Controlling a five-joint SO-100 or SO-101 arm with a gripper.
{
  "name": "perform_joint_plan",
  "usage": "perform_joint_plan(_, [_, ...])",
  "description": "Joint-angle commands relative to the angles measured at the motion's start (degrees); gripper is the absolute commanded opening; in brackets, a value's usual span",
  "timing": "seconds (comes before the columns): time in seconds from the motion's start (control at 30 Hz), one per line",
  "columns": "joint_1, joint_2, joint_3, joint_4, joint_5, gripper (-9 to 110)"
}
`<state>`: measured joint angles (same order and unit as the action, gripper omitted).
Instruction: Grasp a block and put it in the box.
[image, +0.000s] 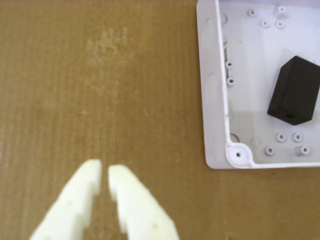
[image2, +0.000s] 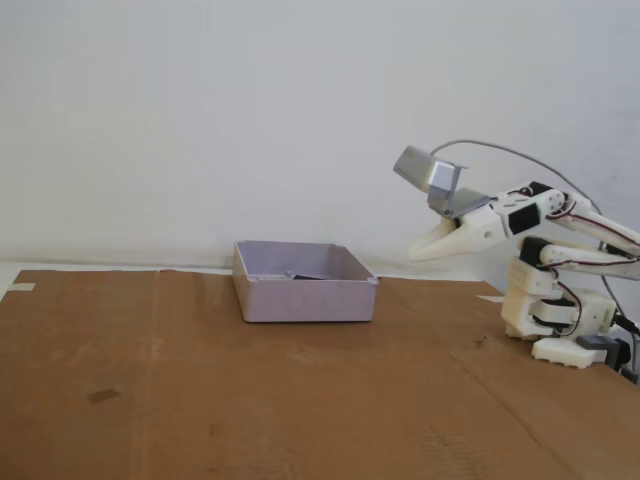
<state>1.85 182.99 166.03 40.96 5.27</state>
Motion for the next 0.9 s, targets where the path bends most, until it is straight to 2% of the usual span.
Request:
perform_joint_plan(0.0, [-0.79,3.6,-0.35,-2.2,0.18,0])
perform_joint_plan(0.87, [-4.57,12.13,12.13,-1.58,0.26,0])
